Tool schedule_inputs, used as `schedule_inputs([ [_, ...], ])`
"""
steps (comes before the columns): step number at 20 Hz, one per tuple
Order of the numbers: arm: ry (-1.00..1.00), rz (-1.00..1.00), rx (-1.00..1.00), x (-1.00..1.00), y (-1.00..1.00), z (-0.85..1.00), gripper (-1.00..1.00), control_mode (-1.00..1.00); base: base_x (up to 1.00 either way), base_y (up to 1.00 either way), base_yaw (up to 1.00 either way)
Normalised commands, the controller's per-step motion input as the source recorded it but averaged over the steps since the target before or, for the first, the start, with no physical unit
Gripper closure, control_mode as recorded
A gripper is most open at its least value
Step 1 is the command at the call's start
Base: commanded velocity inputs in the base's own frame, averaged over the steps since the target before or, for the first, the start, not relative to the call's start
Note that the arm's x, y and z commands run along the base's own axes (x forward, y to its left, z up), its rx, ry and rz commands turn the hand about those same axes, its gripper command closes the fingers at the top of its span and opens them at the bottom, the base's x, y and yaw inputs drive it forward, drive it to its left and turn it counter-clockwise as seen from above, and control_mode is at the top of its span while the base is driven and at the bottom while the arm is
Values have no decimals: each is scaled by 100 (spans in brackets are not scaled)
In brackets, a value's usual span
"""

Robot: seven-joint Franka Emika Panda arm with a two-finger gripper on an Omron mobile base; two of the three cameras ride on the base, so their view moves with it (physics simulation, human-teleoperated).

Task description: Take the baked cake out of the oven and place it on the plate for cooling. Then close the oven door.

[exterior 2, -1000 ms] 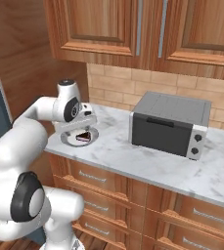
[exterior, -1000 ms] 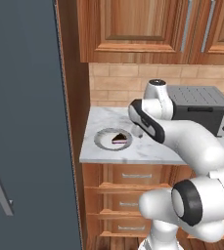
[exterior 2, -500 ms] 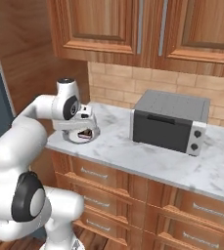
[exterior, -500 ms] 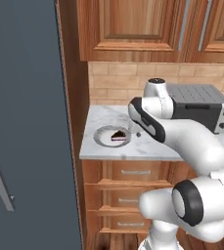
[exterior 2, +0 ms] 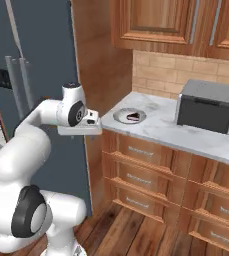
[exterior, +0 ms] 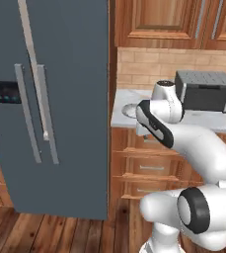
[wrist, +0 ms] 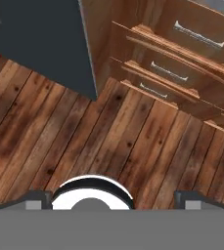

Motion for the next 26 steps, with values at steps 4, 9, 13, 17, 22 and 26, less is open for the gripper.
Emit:
schedule_inputs([
  [4,0,0,0,0,0,0,-100,100,-61,100,75],
  [9,0,0,0,0,0,0,-100,100,-11,86,72],
  [13,0,0,0,0,0,0,-100,100,38,32,56],
  [17,0,0,0,0,0,0,-100,100,78,0,38],
  [22,0,0,0,0,0,0,-100,100,100,0,24],
  [26,0,0,0,0,0,0,-100,100,100,0,21],
])
